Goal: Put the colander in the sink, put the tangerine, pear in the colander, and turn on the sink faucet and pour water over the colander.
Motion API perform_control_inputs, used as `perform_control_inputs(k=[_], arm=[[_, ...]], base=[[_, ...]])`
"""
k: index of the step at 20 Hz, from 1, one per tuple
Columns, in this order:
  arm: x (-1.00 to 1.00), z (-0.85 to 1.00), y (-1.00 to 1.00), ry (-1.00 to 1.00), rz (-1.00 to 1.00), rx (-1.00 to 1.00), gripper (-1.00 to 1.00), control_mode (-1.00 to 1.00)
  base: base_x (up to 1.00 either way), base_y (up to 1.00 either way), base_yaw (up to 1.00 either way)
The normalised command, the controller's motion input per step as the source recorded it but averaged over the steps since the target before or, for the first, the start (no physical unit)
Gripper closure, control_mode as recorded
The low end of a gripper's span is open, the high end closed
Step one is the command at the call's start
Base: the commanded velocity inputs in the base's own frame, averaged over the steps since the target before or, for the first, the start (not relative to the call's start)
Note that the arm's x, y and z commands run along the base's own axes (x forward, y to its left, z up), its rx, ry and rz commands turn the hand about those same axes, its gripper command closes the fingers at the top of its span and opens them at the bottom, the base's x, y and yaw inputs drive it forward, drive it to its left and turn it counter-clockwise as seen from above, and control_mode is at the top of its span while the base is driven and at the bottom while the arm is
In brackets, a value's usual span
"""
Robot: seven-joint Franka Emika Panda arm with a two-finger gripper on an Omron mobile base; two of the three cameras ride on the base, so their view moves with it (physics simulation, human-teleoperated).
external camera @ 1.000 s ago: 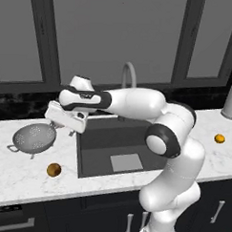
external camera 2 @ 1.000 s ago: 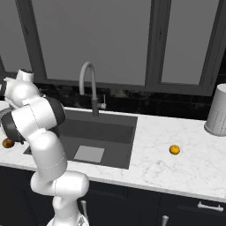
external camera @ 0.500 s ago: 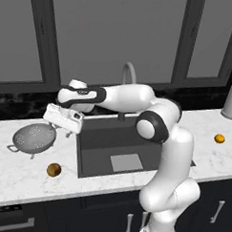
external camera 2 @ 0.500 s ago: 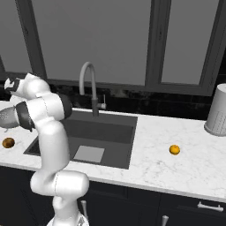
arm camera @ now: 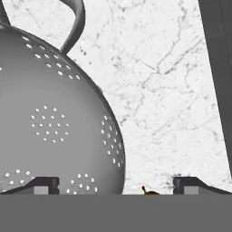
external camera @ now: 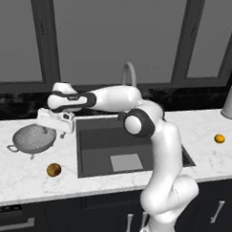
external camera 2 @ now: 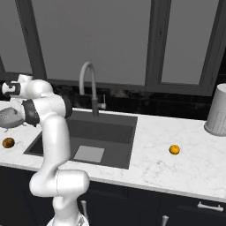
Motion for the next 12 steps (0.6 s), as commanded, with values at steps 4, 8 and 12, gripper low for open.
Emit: perform_control_inputs(k=[4,8,12], arm=[[0.15,-0.30,0.23,0.01,0.00,-0.16,-1.00,-1.00],[0.20,-0.34,0.15,0.01,0.00,0.00,-1.00,-1.00],[0.06,-0.37,0.05,0.00,0.00,0.00,-1.00,-1.00]], base=[[0.00,0.00,0.00],[0.00,0.00,0.00],[0.00,0.00,0.00]])
